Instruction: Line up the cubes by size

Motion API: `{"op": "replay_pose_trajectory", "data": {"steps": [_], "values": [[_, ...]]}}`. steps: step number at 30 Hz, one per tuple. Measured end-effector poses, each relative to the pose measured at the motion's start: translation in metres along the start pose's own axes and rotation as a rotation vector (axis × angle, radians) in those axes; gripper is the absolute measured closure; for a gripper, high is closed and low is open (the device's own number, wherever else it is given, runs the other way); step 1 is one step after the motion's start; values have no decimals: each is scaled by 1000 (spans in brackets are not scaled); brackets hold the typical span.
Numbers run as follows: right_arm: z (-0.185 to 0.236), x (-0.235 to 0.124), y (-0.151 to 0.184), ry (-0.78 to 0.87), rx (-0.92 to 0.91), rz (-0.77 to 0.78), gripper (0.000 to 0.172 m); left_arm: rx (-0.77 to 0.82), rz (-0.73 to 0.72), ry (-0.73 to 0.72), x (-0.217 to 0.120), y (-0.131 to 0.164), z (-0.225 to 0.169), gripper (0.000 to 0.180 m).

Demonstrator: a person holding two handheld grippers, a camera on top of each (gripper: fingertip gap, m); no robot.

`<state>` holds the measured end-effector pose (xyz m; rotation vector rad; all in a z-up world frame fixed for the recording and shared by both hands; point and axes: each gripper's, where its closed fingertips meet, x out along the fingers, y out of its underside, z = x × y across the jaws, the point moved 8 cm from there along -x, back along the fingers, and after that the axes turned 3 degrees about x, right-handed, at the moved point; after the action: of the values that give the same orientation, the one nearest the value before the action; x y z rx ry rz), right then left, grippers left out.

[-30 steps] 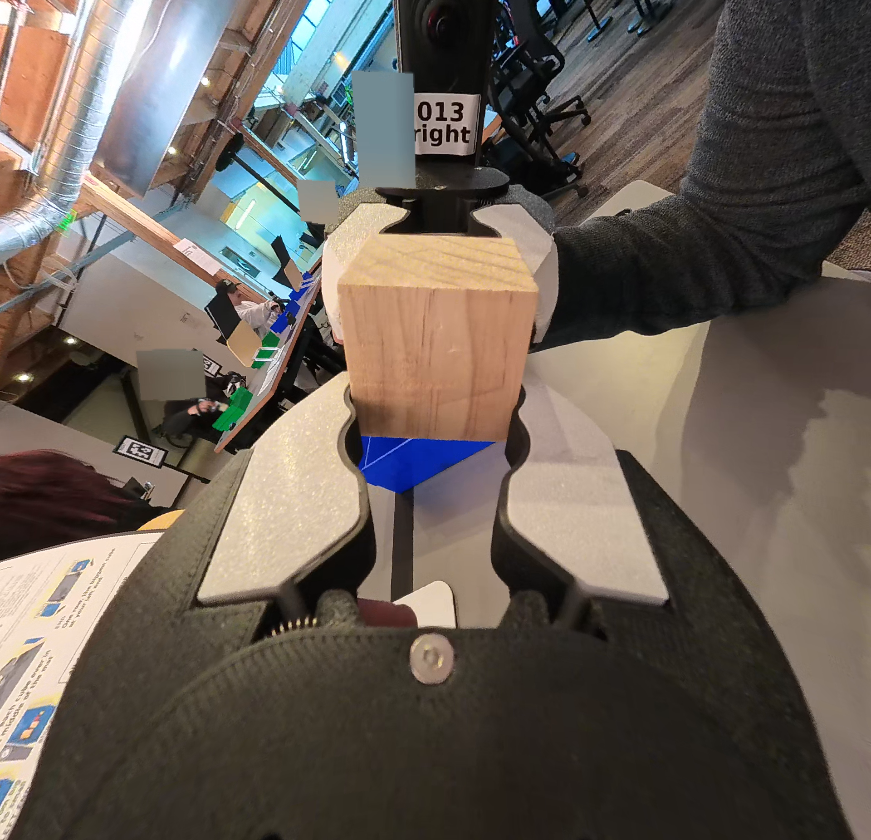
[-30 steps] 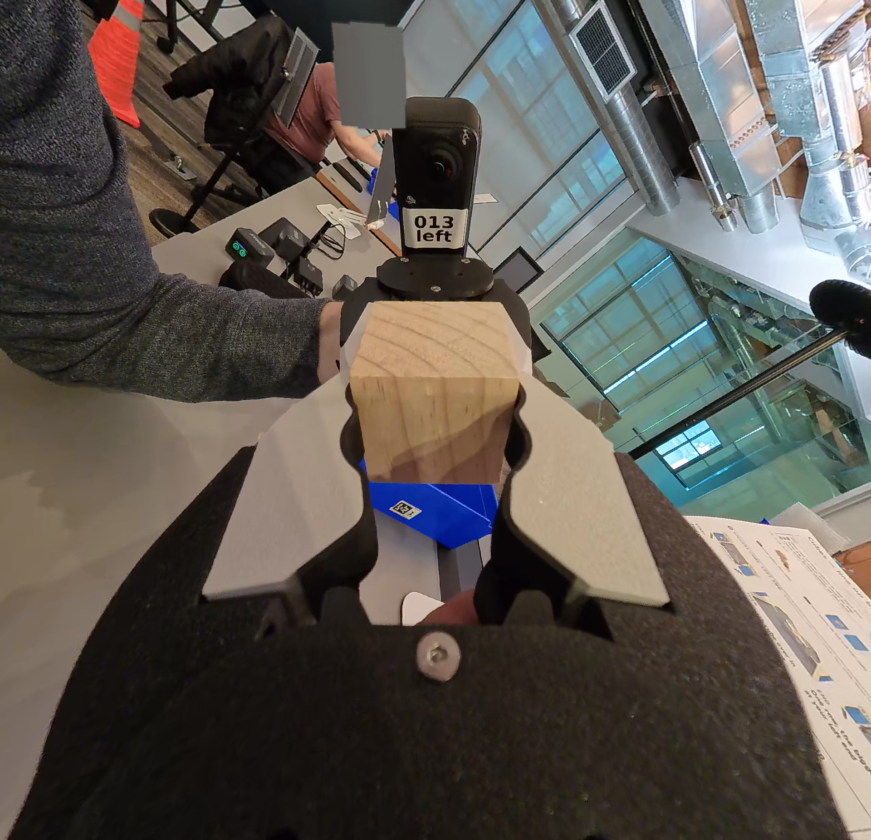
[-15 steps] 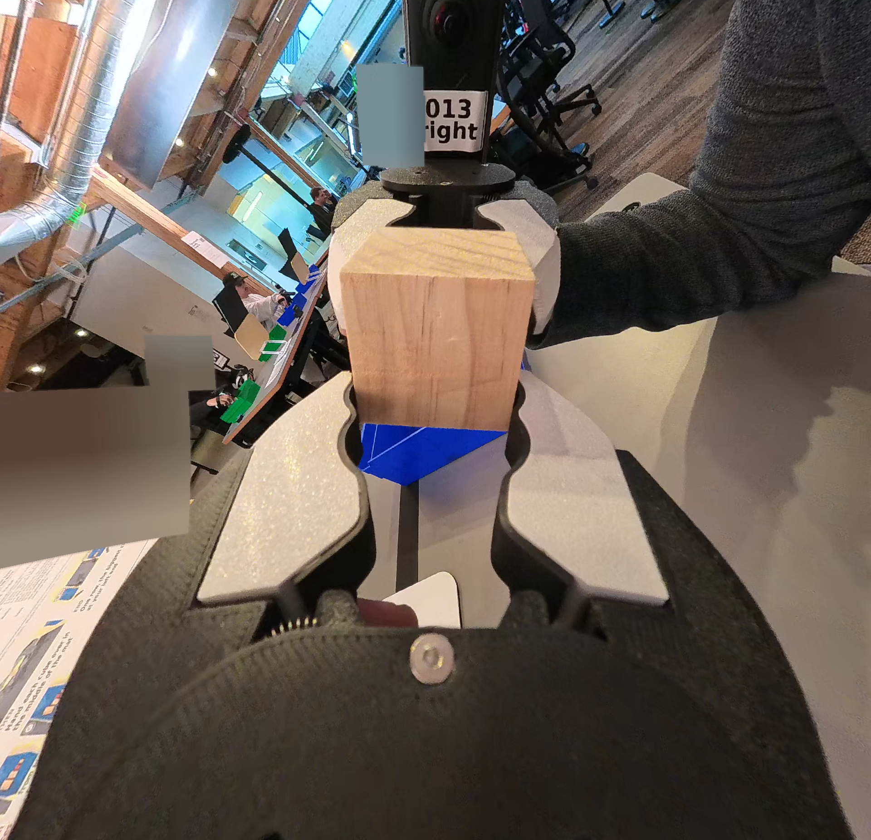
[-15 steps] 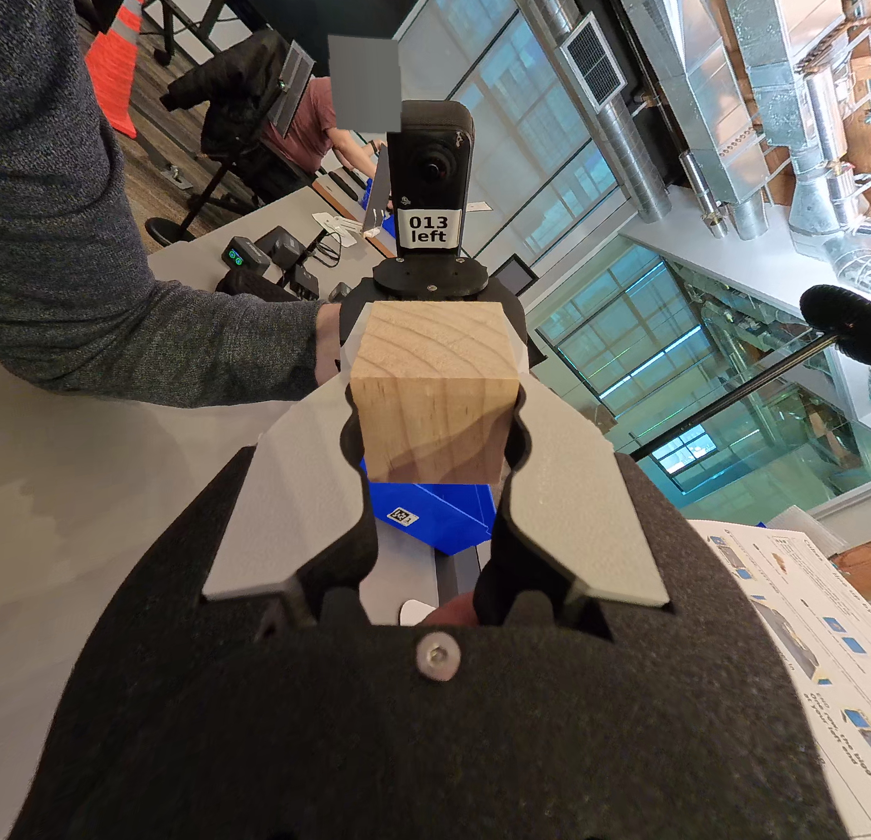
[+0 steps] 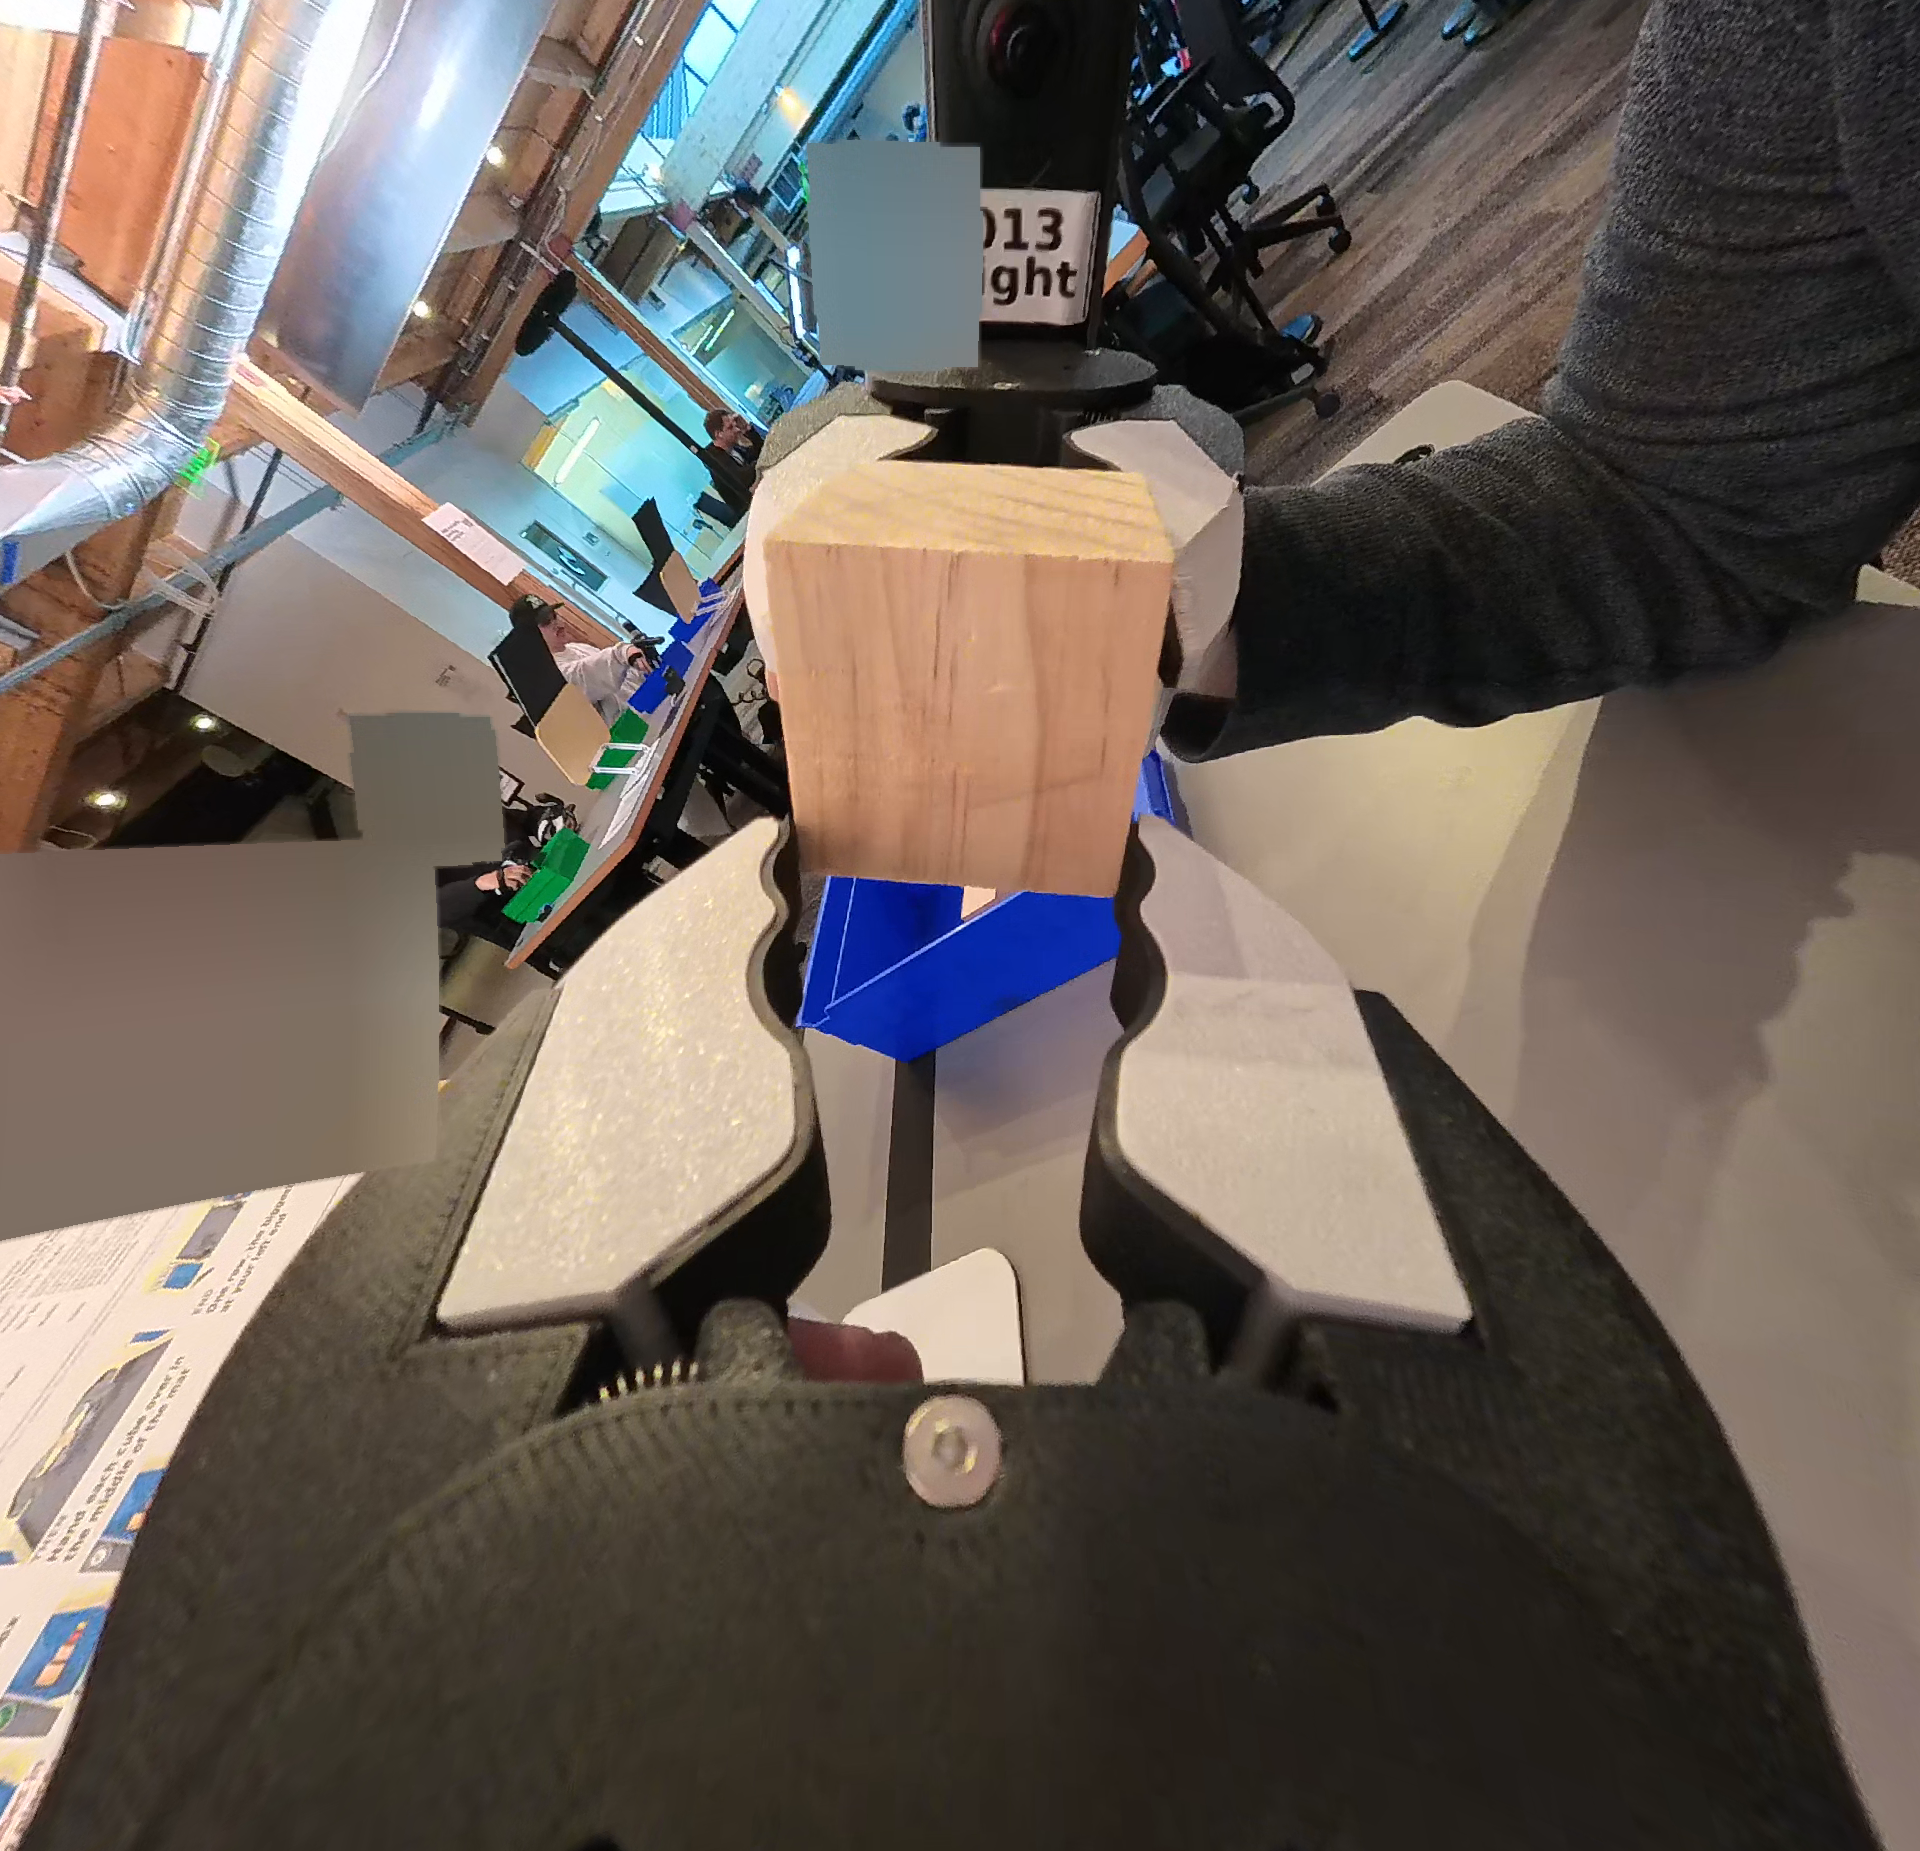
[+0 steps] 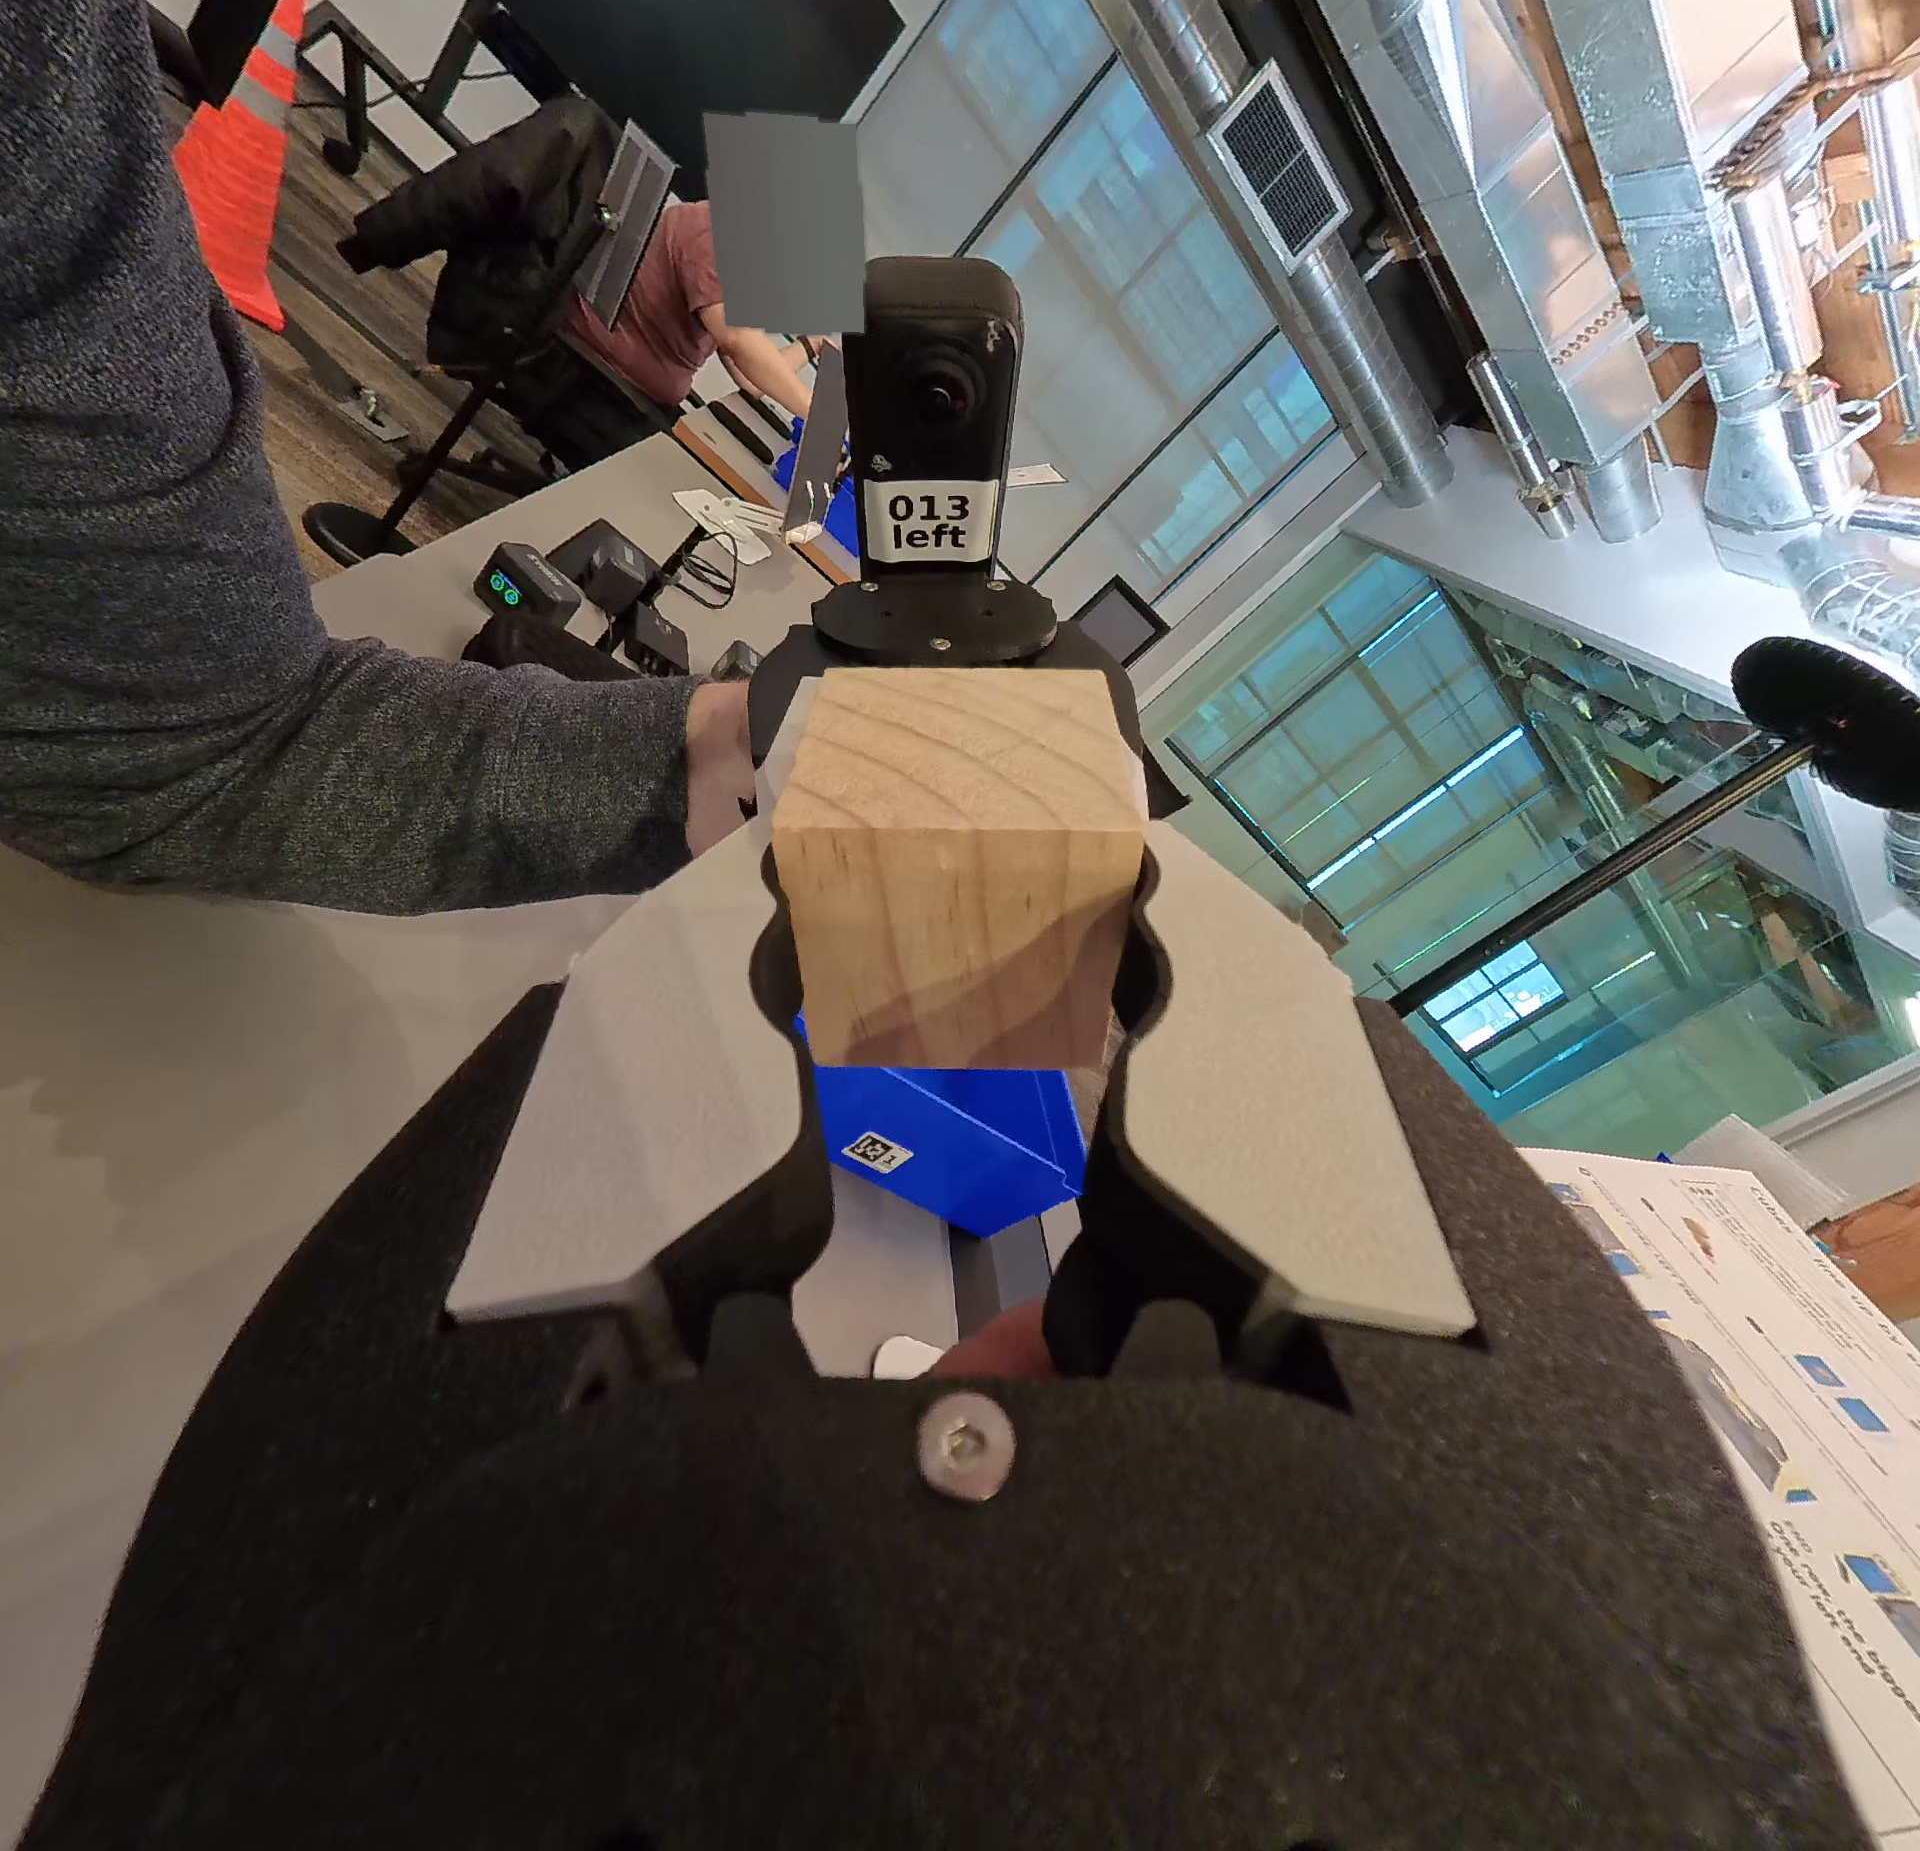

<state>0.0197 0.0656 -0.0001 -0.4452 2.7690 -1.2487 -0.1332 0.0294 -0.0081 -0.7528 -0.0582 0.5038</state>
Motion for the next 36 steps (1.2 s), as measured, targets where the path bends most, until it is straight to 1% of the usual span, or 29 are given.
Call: {"op": "replay_pose_trajectory", "data": {"steps": [25,36], "values": [[-2,-3,-1,25,-2,-25,114,-32,-29,-11,-7,6,4,125],[-3,-5,-2,33,-2,-40,114,-39,-26,-39,-13,8,8,130]]}}
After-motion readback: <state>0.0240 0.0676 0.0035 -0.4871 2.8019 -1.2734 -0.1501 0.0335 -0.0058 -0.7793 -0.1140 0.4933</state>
